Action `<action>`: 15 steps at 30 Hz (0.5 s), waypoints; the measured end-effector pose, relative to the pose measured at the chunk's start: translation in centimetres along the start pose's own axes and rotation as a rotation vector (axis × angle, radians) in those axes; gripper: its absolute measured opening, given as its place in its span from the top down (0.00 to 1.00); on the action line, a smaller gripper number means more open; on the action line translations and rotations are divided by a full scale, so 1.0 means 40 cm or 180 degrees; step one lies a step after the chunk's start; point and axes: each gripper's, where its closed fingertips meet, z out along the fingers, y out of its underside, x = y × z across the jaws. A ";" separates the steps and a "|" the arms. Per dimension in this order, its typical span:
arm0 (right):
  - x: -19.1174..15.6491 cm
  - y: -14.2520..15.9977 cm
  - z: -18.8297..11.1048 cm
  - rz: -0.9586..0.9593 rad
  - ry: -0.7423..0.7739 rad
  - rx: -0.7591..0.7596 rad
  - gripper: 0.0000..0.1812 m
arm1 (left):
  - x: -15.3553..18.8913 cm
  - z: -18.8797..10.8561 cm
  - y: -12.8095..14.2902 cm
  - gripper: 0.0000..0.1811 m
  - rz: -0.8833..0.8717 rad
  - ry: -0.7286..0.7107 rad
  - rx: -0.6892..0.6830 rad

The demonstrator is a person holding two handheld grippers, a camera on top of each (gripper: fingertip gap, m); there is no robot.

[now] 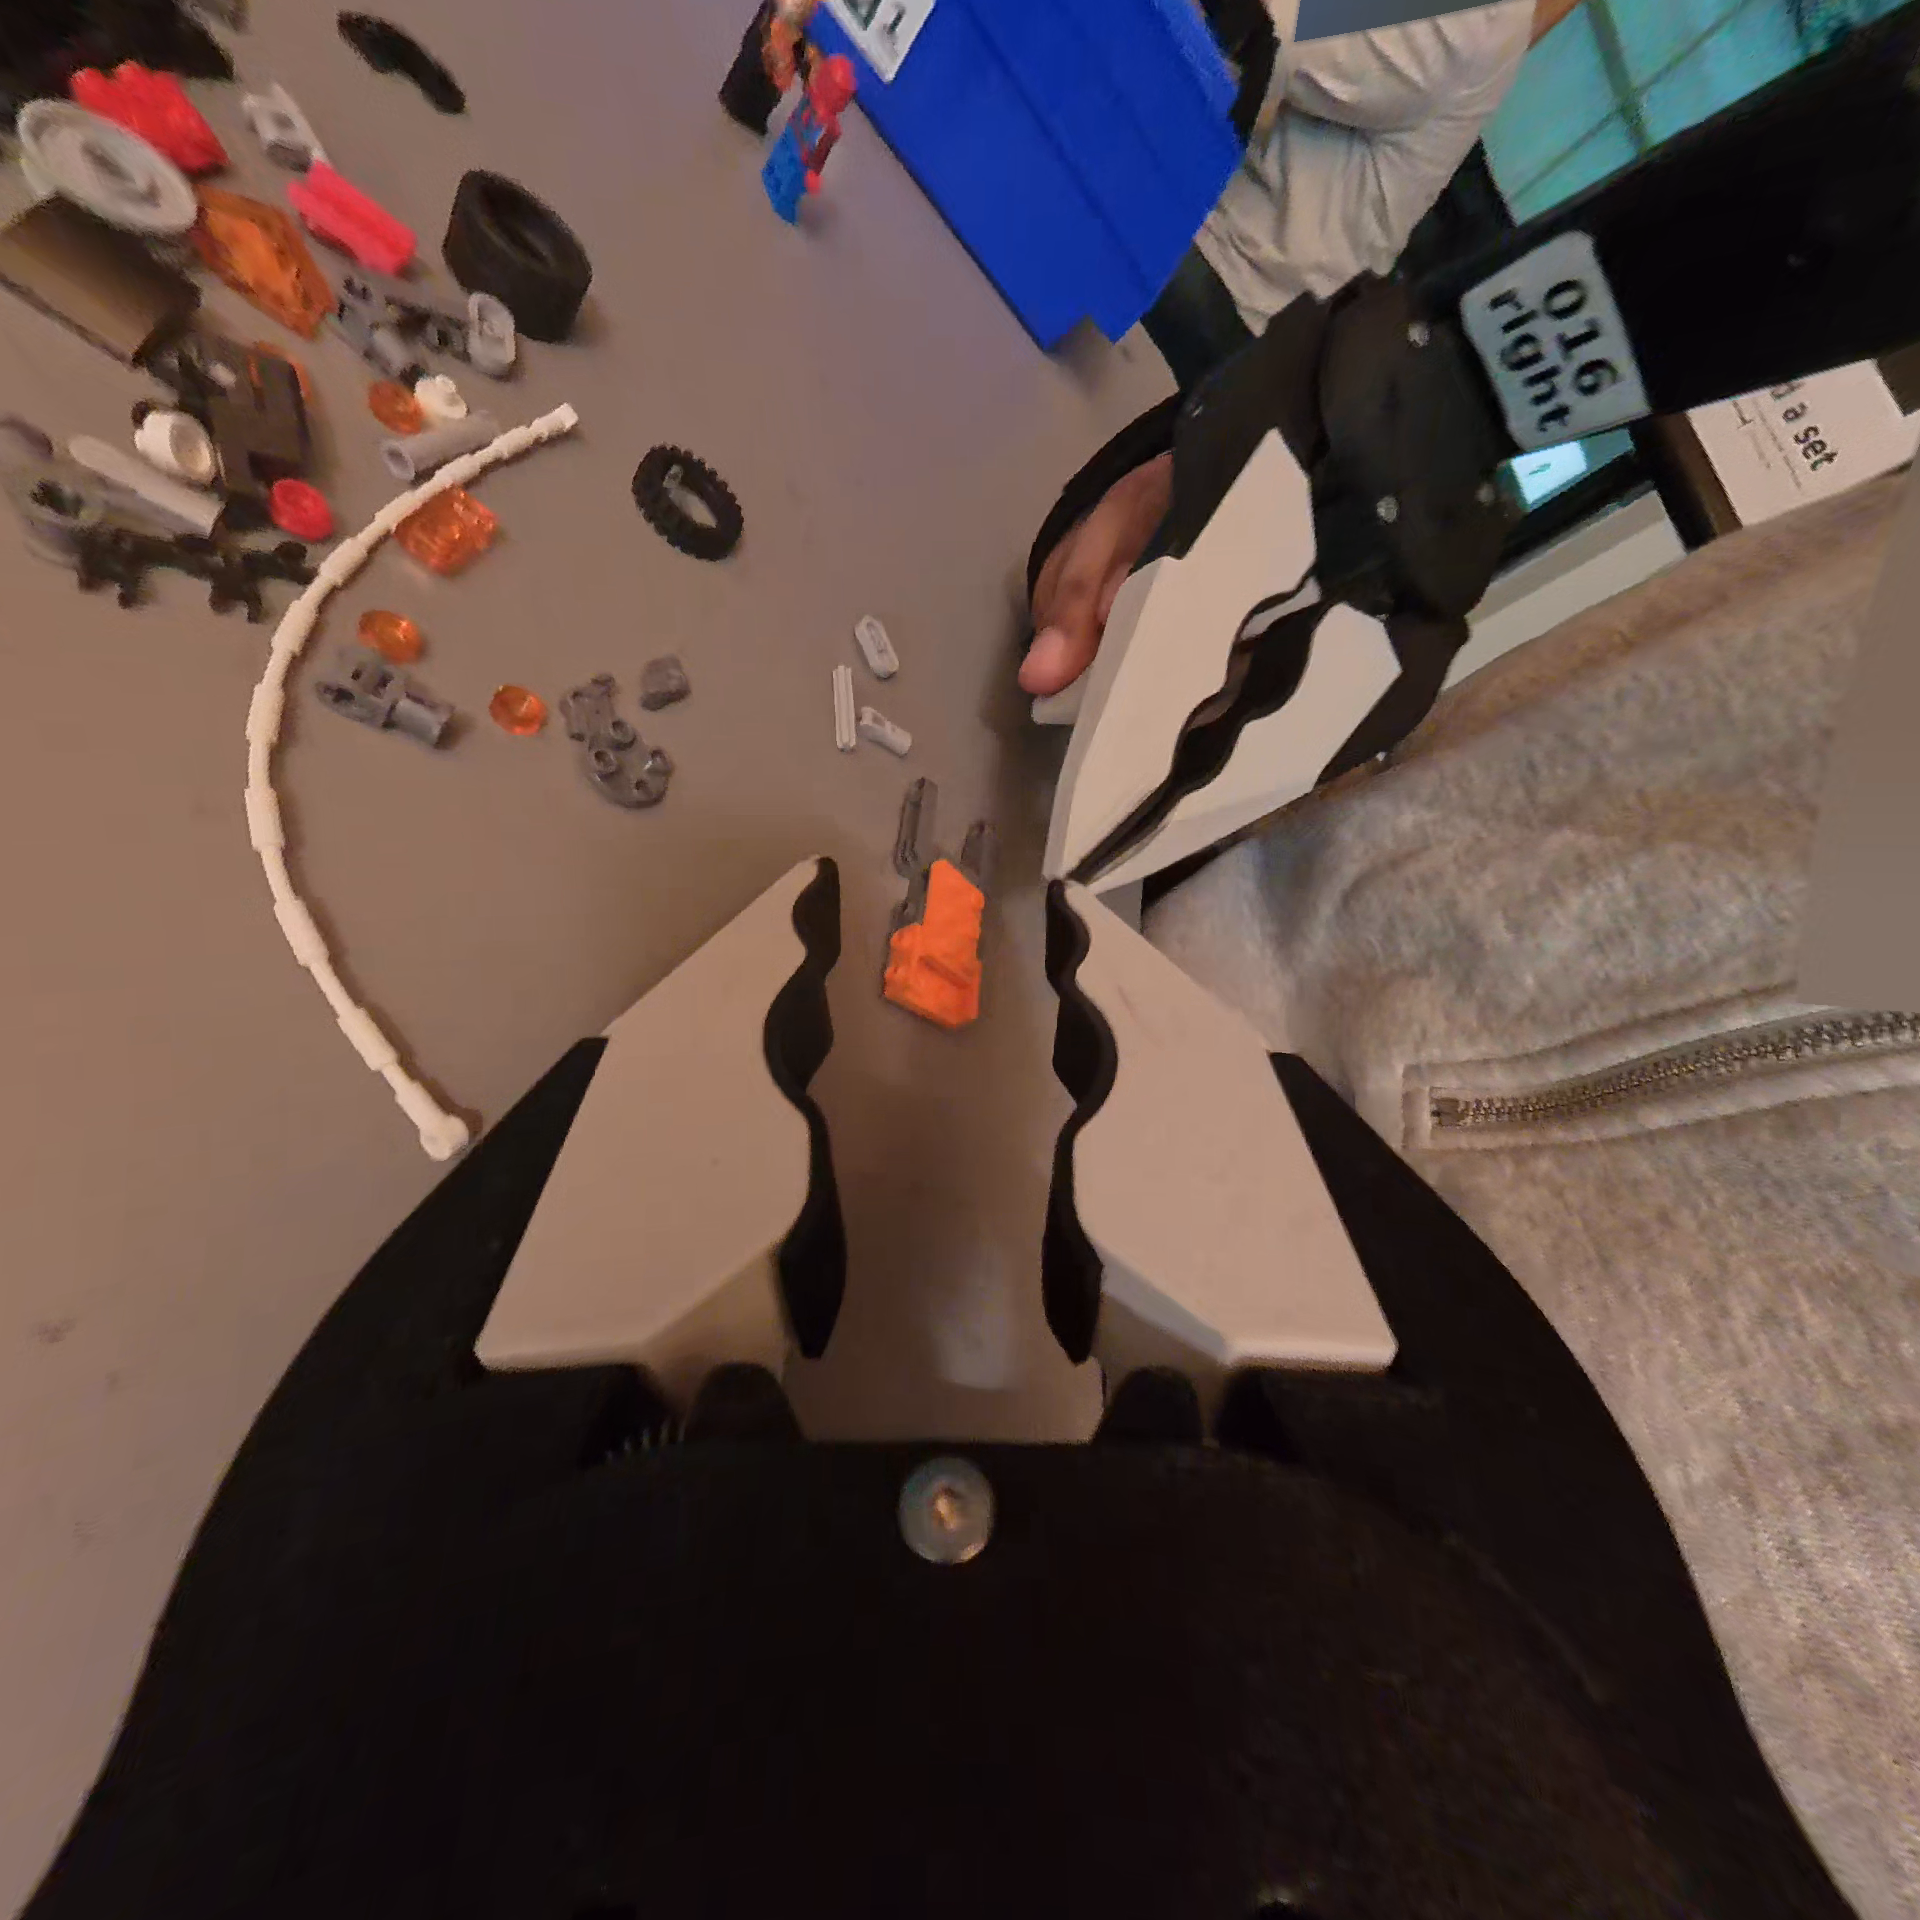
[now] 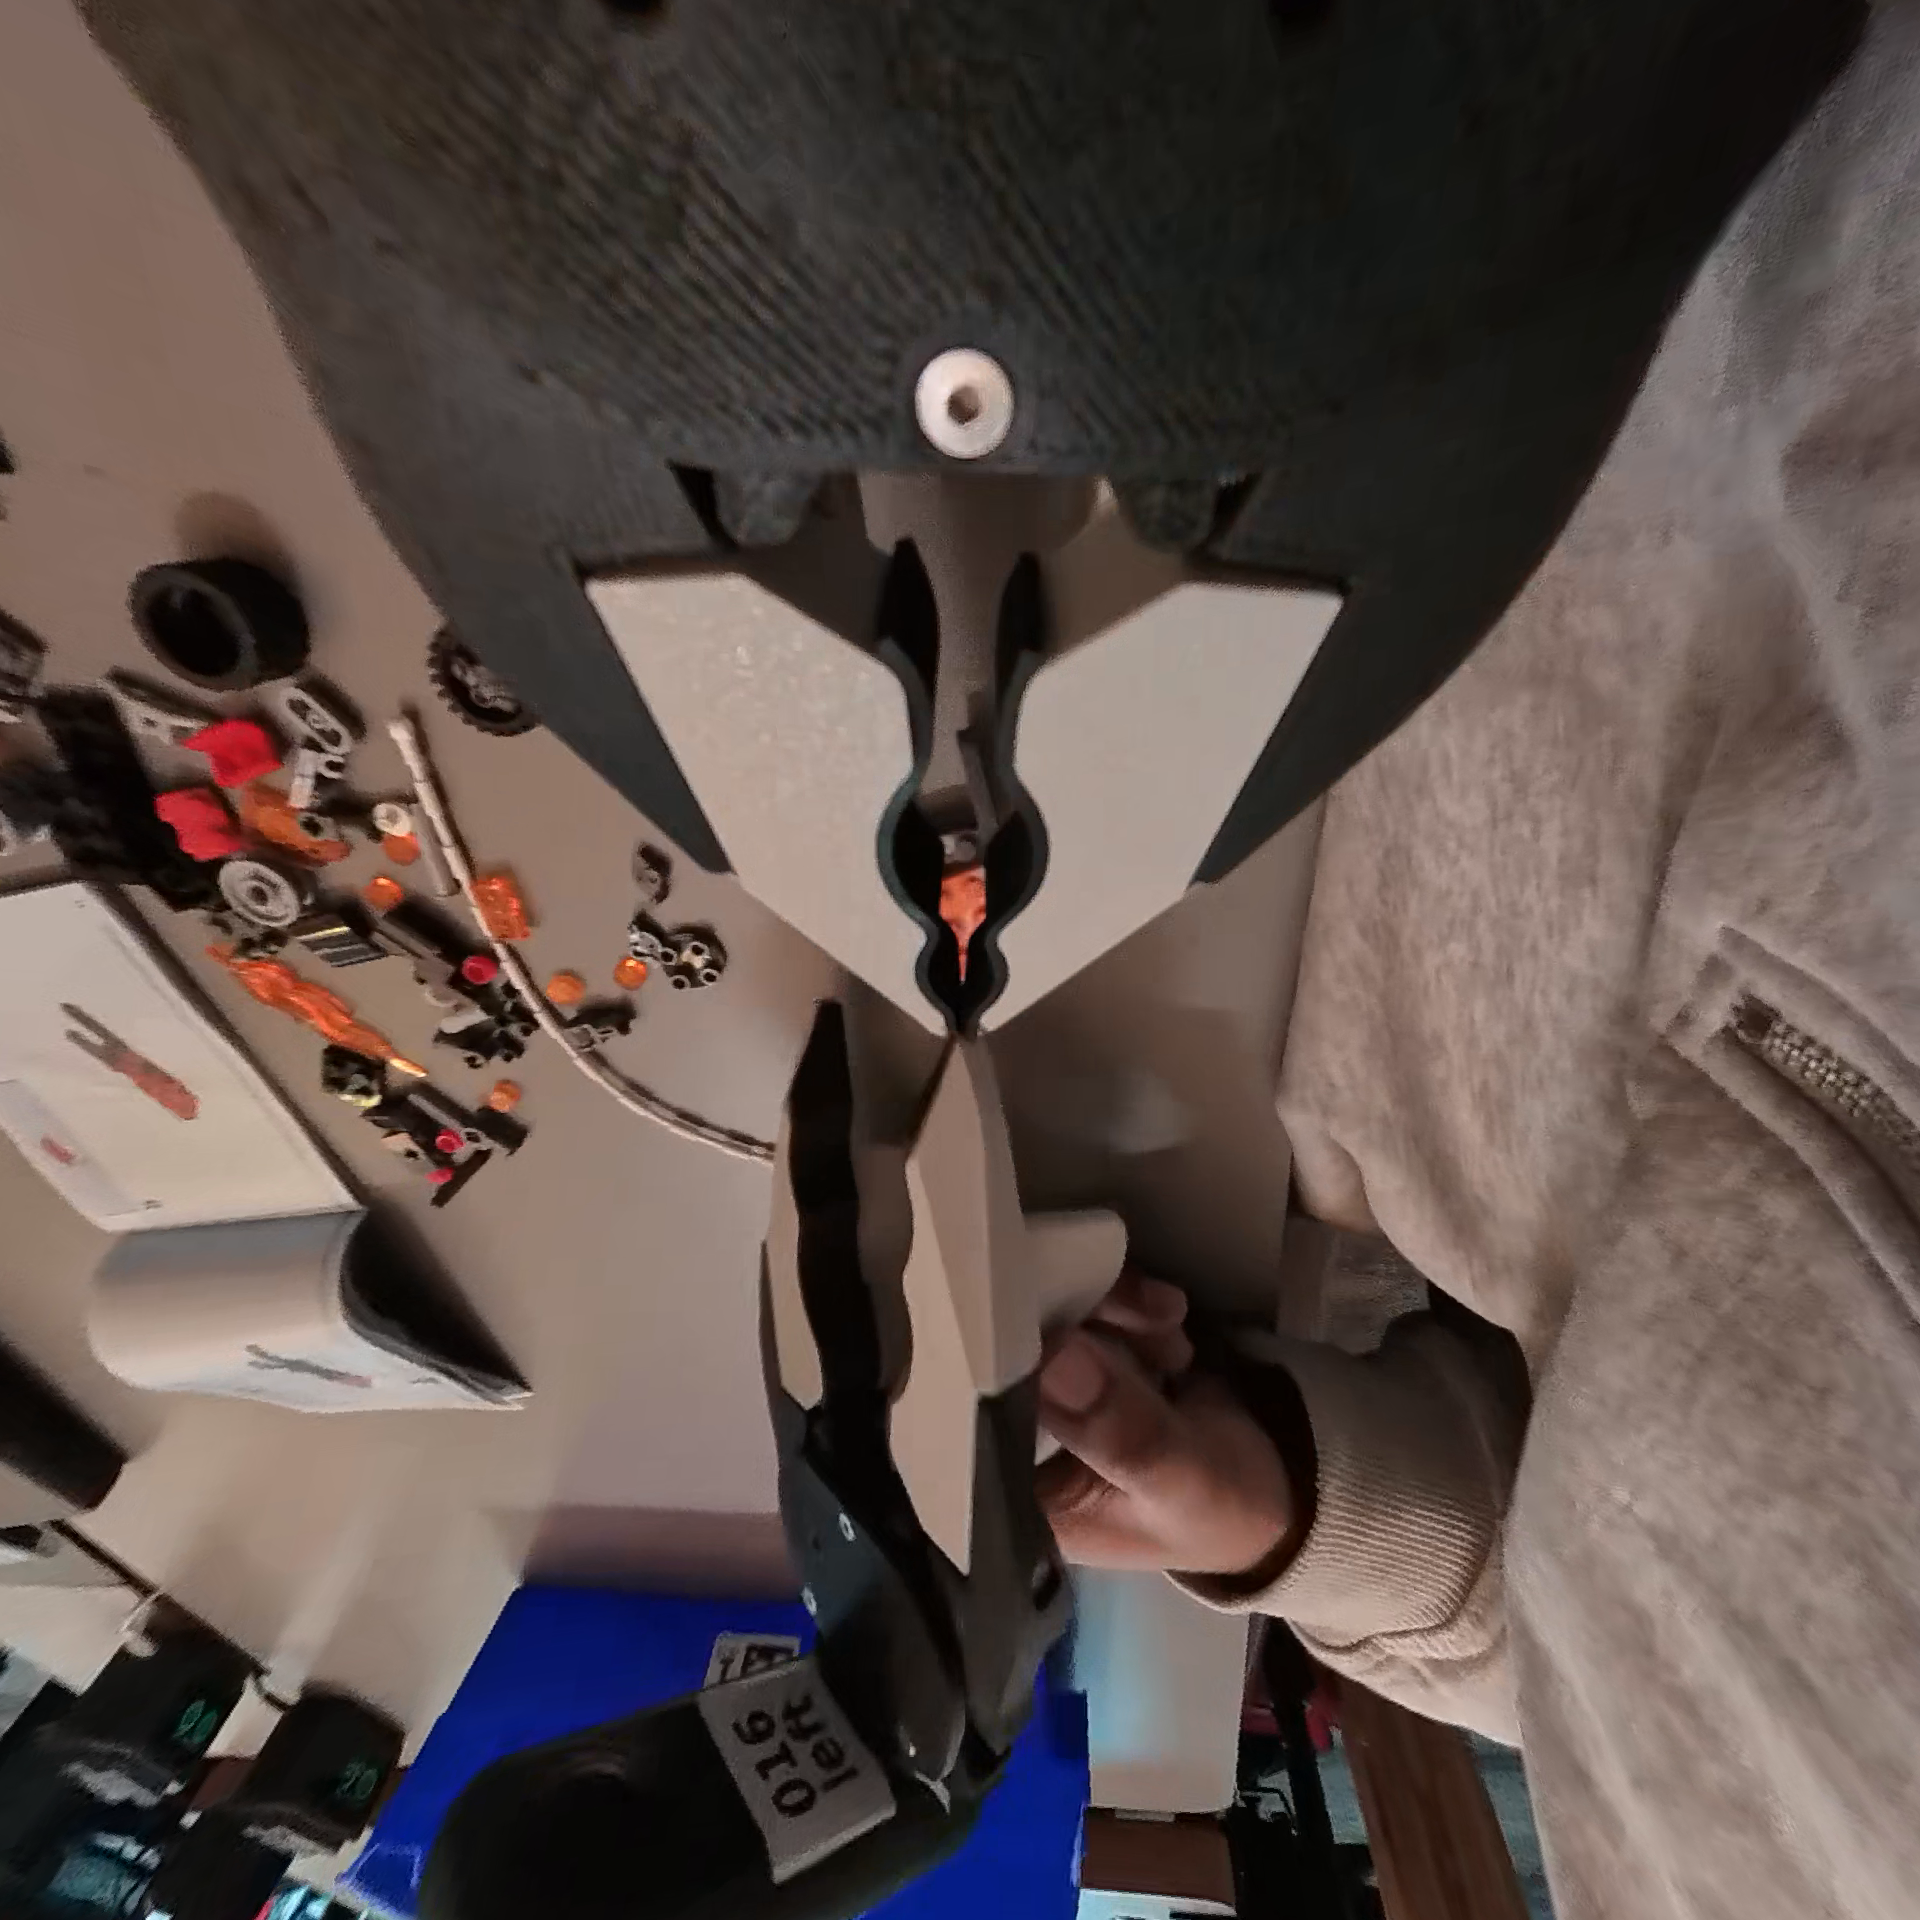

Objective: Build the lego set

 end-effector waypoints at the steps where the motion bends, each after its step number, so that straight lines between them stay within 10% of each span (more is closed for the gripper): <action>1: 0.003 0.000 -0.004 -0.0032 0.0033 0.0013 1.00 | 0.015 -0.004 -0.007 0.79 0.0131 0.0067 0.0057; 15: 0.031 0.052 0.000 -0.0045 0.0229 -0.0421 1.00 | 0.042 -0.024 -0.036 0.78 0.0791 -0.0134 0.0353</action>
